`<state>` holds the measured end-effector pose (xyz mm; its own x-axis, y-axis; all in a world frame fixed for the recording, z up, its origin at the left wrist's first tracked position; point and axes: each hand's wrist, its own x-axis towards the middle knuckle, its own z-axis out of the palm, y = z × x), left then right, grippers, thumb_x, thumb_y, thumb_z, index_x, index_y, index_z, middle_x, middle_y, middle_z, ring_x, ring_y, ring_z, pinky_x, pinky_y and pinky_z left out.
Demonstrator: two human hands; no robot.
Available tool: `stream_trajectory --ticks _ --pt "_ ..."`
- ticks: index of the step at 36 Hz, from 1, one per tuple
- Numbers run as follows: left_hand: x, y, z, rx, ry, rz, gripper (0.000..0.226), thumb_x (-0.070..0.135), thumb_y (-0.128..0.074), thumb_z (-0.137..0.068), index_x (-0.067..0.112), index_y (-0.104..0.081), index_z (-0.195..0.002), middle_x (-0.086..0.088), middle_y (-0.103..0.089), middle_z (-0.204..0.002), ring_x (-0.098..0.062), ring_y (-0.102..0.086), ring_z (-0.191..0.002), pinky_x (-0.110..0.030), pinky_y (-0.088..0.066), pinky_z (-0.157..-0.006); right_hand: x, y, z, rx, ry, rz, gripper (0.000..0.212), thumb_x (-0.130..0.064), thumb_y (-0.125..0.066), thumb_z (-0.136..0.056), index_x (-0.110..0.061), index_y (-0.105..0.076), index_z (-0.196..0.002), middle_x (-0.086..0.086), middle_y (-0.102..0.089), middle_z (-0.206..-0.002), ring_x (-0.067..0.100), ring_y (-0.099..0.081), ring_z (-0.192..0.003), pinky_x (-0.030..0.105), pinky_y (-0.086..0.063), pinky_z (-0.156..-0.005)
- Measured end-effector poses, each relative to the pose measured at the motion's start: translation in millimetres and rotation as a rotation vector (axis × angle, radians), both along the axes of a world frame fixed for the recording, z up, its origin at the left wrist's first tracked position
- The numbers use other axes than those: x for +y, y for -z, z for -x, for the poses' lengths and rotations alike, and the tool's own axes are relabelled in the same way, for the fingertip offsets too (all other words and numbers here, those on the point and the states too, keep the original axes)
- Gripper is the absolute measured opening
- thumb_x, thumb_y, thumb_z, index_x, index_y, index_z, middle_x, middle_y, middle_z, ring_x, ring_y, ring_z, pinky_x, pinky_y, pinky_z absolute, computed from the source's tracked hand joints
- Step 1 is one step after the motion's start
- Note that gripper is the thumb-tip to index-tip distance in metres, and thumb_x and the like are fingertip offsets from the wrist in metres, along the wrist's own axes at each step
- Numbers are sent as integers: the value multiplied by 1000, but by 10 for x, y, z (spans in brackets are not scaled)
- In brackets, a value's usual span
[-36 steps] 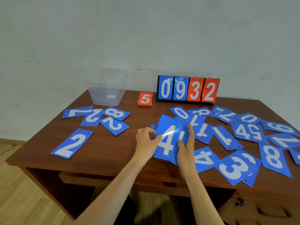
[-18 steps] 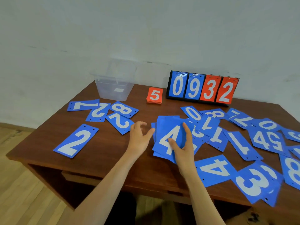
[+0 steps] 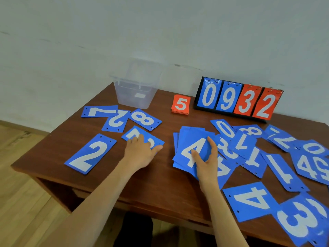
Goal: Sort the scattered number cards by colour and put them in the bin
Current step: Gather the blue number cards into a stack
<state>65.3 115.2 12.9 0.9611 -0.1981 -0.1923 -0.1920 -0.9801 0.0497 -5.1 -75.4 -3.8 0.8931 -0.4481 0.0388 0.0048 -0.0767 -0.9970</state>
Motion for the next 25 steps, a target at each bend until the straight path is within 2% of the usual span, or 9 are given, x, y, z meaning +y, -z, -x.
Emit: stream_trajectory --ticks 2,4,6,9,12,14,18,22,25 --pt "-103 -28 62 68 69 96 59 55 -27 -97 18 -45 -138 -14 -44 -141 -28 -43 -128 -39 -29 -107 4 -16 20 -7 12 -11 56 -11 -60 -92 -31 -35 -138 -30 -40 -108 -23 -57 -72 9 -49 -52" --pt "-114 -27 53 22 117 248 39 43 -47 -95 17 -61 -120 -6 -58 -120 -21 -54 -111 -31 -38 -94 1 -34 49 -5 18 -19 55 -10 -59 -92 -30 -35 -137 -29 -41 -106 -23 -56 -71 9 -49 -51" --pt "-47 -43 -7 -44 158 354 21 25 -62 -90 18 -65 -109 1 -52 -111 -17 -52 -108 -26 -42 -84 -12 -35 83 -1 30 -21 55 -12 -61 -91 -32 -36 -136 -23 -45 -111 -15 -62 -73 13 -52 -53" --pt "25 -82 -131 54 325 329 51 9 -63 -87 25 -49 -134 7 -36 -142 -14 -27 -137 -30 -32 -107 -56 -58 154 -10 40 -20 57 -14 -61 -91 -33 -35 -138 -24 -46 -114 -11 -63 -76 14 -52 -55" --pt "65 -59 -196 237 411 228 50 19 -44 -100 34 -32 -145 12 -11 -157 -14 -1 -147 -39 -15 -119 -97 -98 239 -44 49 -38 54 -11 -60 -91 -31 -36 -136 -23 -48 -110 -17 -61 -73 8 -48 -54" --pt "58 -8 -187 268 387 187 47 29 -33 -103 36 -22 -148 12 -8 -158 -14 -4 -146 -37 -15 -119 -115 -110 290 -56 53 -50 55 -11 -61 -91 -31 -36 -136 -24 -48 -108 -13 -62 -73 9 -49 -54" --pt "-188 -25 12 106 328 -86 55 46 -27 -100 29 -13 -151 -6 -11 -157 -28 -16 -142 -41 -26 -111 -145 -96 360 -55 78 -59 56 -16 -63 -90 -35 -37 -136 -17 -51 -119 -5 -65 -82 16 -54 -62" --pt "-473 -9 210 2 224 -144 60 52 -29 -98 13 -31 -143 -15 -29 -142 -32 -47 -116 -38 -38 -95 -179 -101 459 -68 97 -47 57 -19 -64 -90 -36 -36 -137 -9 -43 -138 4 -60 -103 23 -54 -76" --pt "-538 20 241 -64 178 -88 55 50 -36 -97 8 -39 -132 -15 -38 -132 -30 -45 -115 -38 -39 -94 -239 -134 570 -88 100 -41 57 -17 -63 -90 -33 -36 -138 -11 -44 -134 -7 -58 -96 15 -51 -69"
